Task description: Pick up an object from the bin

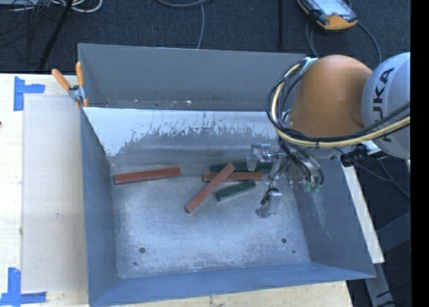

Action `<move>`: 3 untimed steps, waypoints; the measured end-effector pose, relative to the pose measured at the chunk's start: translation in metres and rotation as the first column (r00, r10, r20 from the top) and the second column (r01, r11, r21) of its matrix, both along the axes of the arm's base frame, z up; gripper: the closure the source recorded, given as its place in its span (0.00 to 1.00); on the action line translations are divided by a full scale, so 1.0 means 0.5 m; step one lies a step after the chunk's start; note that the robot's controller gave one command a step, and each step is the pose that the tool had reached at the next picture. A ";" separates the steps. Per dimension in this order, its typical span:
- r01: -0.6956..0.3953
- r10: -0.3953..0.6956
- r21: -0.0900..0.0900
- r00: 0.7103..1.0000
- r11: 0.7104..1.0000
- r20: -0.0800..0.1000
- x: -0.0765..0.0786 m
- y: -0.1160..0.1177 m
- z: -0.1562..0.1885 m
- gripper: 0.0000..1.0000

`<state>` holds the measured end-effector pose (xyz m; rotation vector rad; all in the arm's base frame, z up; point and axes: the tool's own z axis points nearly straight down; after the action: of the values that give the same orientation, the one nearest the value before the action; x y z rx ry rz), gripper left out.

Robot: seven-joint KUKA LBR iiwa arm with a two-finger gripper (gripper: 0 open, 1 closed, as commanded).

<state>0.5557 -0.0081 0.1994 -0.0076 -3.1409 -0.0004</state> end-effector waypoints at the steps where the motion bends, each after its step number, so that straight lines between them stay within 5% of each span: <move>1: -0.010 0.010 0.000 1.000 1.000 0.006 0.074 0.004 -0.134 0.00; 2: -0.078 0.078 0.000 0.997 0.997 -0.003 0.098 0.003 -0.175 0.00; 3: -0.222 0.222 0.000 0.975 0.975 0.003 0.132 0.027 -0.142 0.00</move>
Offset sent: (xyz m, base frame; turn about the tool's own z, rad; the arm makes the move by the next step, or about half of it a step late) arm 0.0592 -0.0017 -0.0601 -0.1285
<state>0.6218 0.0056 0.1282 0.3440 -3.1246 -0.0015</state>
